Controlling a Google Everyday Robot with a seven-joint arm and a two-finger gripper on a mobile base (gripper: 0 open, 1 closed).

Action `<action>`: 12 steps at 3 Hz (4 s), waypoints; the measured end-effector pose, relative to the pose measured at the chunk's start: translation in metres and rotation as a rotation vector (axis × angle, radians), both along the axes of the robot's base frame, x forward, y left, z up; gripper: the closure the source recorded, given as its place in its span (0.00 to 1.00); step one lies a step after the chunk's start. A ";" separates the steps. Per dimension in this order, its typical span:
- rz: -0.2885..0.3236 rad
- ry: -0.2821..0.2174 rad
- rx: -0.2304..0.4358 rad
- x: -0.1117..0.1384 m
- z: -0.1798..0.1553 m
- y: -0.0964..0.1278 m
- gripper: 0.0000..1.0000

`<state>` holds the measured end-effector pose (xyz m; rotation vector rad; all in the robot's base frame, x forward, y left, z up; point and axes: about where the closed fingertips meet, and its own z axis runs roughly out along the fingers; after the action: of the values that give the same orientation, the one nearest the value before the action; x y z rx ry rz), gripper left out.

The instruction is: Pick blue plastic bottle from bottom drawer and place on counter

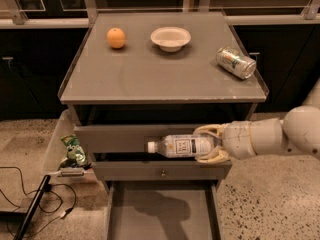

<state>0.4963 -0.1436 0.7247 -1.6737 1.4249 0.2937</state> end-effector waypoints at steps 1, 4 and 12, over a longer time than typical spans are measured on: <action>0.035 -0.063 -0.023 0.013 0.064 0.002 1.00; 0.094 -0.148 -0.076 0.037 0.109 0.008 1.00; -0.018 -0.142 0.022 0.213 0.229 0.074 1.00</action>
Offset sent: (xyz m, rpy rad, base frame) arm 0.0352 -0.0009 0.1105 -0.0470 -0.1885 0.0467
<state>0.7092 -0.0693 0.9537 -1.6300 1.3264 0.1757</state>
